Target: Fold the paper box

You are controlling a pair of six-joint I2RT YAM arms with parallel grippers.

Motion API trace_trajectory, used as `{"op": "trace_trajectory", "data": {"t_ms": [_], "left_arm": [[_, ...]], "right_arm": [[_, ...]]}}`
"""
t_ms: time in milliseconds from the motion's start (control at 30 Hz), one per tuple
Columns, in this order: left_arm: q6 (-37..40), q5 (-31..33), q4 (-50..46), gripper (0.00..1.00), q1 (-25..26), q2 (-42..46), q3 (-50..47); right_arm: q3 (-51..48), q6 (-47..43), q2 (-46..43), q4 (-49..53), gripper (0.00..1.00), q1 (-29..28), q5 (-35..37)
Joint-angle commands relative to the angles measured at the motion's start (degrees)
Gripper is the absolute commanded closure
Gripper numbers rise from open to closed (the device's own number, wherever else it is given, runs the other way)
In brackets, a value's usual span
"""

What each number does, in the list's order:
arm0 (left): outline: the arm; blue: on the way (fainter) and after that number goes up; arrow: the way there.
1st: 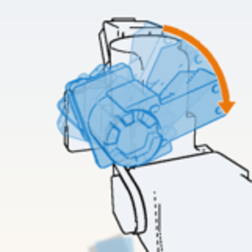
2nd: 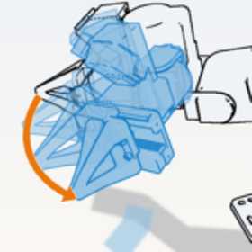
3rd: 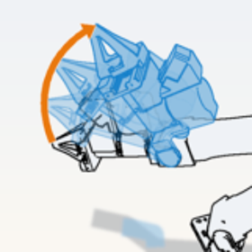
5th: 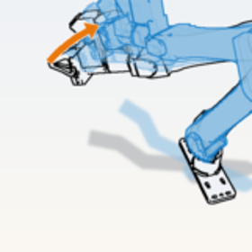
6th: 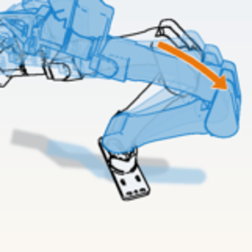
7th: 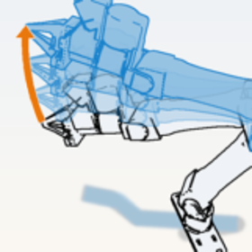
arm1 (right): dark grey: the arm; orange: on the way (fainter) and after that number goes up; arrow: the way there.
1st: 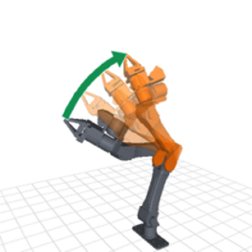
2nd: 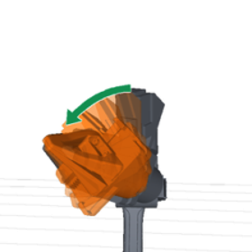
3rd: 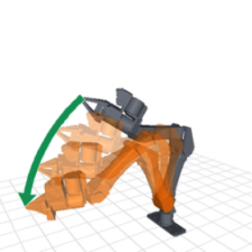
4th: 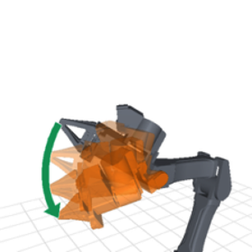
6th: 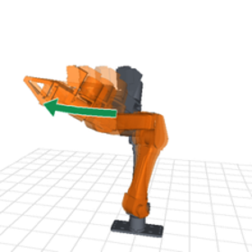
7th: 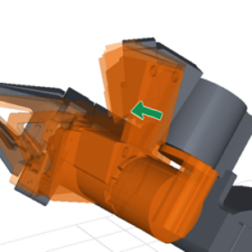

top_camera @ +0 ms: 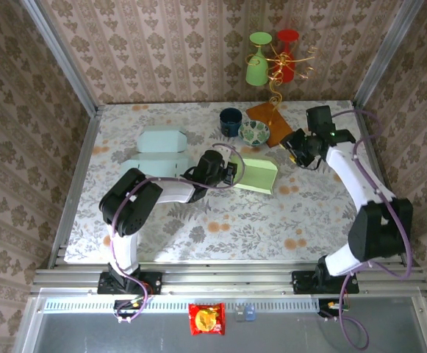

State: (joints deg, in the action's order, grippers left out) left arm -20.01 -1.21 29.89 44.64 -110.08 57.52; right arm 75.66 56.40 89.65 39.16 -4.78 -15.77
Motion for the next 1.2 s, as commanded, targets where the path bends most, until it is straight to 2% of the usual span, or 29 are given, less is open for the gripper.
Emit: {"op": "trace_trajectory", "data": {"t_ms": [0,400,833,1167], "left_arm": [[1.0,0.3,-1.0,0.96,0.3,1.0,1.8],[1.7,-0.7,-3.2,1.0,0.8,1.3,3.9],[3.2,-3.0,-4.2,1.0,2.1,0.8,5.6],[3.0,-6.1,-6.0,0.98,2.7,-0.6,4.8]], "right_arm": [[2.9,-0.3,3.4,7.5,0.52,0.2,-7.9],[-2.0,2.4,5.0,3.0,0.54,0.3,-13.2],[-4.9,4.3,5.3,-0.2,0.65,0.2,-15.0],[-9.5,-2.2,4.1,0.3,0.69,0.2,-10.0]]}}
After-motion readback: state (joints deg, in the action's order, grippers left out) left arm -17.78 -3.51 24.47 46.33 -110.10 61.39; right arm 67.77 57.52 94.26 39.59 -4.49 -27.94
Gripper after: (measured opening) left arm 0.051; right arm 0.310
